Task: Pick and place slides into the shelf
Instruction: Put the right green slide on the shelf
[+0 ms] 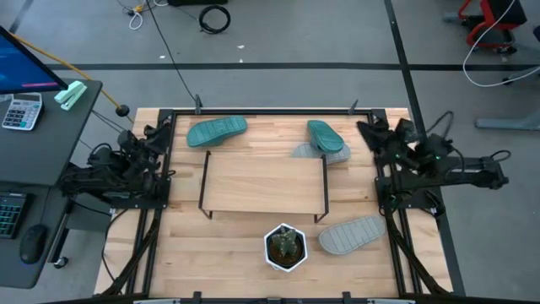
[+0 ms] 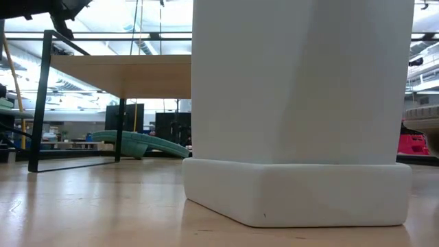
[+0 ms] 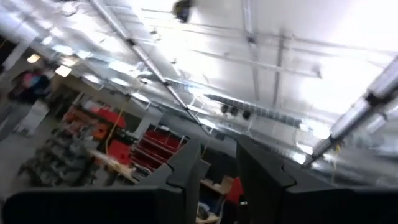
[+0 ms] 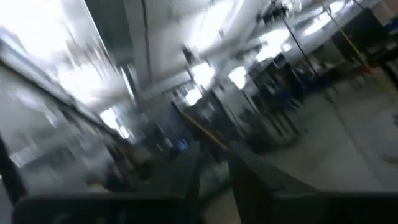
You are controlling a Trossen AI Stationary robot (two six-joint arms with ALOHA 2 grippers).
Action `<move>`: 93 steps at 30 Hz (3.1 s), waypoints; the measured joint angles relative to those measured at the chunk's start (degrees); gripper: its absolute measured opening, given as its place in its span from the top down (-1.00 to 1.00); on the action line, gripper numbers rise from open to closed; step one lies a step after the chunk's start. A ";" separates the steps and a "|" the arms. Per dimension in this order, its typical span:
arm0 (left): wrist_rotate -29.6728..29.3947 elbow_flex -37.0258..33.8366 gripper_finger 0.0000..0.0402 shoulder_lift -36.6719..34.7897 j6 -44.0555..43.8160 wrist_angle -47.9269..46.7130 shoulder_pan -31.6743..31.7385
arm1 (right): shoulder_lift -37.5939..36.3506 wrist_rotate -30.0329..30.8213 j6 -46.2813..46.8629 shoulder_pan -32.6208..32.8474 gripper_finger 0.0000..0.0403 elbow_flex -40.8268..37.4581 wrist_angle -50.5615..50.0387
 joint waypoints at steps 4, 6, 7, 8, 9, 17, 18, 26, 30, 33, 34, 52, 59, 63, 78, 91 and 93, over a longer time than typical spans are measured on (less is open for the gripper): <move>-2.34 0.84 0.49 2.84 -2.53 -0.73 -0.02 | 7.71 0.30 -1.45 -1.50 0.44 11.89 -20.86; -2.43 2.03 0.48 5.37 -2.81 -2.97 0.00 | 11.74 0.34 -1.40 -3.11 0.41 18.33 -31.22; -2.96 2.81 0.46 7.03 -3.19 -4.29 0.00 | 13.67 0.34 -1.02 -3.98 0.40 21.59 -36.28; -3.41 3.72 0.44 8.61 -3.79 -5.90 -0.02 | 15.69 0.29 -0.78 -4.97 0.39 24.88 -41.26; -4.08 4.67 0.42 10.07 -4.03 -7.69 -0.01 | 17.65 -0.17 -0.75 -5.90 0.38 28.17 -46.38; -8.53 17.41 0.18 21.99 1.38 -23.06 0.00 | 30.56 -8.86 -3.11 -9.37 0.39 45.93 -77.81; -9.21 19.34 0.15 23.41 2.29 -25.68 0.00 | 31.64 -9.65 -3.75 -9.37 0.39 46.57 -80.89; -13.10 31.52 0.10 32.85 6.52 -39.24 1.91 | 35.59 -11.30 -17.94 -6.33 0.32 42.72 -94.86; -13.10 33.26 0.12 35.06 5.73 -41.36 4.14 | 35.48 -11.33 -22.03 -4.12 0.20 38.06 -92.58; -13.07 33.27 0.10 35.84 4.05 -41.84 5.37 | 35.54 -10.40 -24.60 -2.73 0.03 34.59 -89.83; -13.07 33.27 0.10 36.03 3.57 -42.01 5.69 | 35.72 -9.23 -25.03 -2.38 -0.03 33.65 -88.66; -5.91 33.29 0.09 36.61 2.03 -42.37 9.29 | 42.24 5.88 -29.28 -4.04 -0.66 24.74 -73.57; -5.88 33.29 0.12 36.63 0.67 -42.40 9.29 | 42.67 10.66 -29.55 -5.87 -0.57 21.07 -66.69; -5.88 33.29 0.11 36.63 0.61 -42.40 9.29 | 42.65 10.72 -29.51 -7.91 -0.48 20.76 -64.71; -5.73 33.31 0.14 36.63 -1.30 -43.73 9.27 | 42.32 8.72 -30.87 -16.44 0.81 22.34 -64.03; -3.20 33.31 0.14 36.63 -3.41 -46.48 9.27 | 42.18 -3.39 -31.39 -22.88 0.81 53.58 -69.98; -3.15 33.31 0.14 36.63 -3.42 -46.49 9.27 | 42.55 -11.44 -27.36 -24.77 0.81 59.30 -70.42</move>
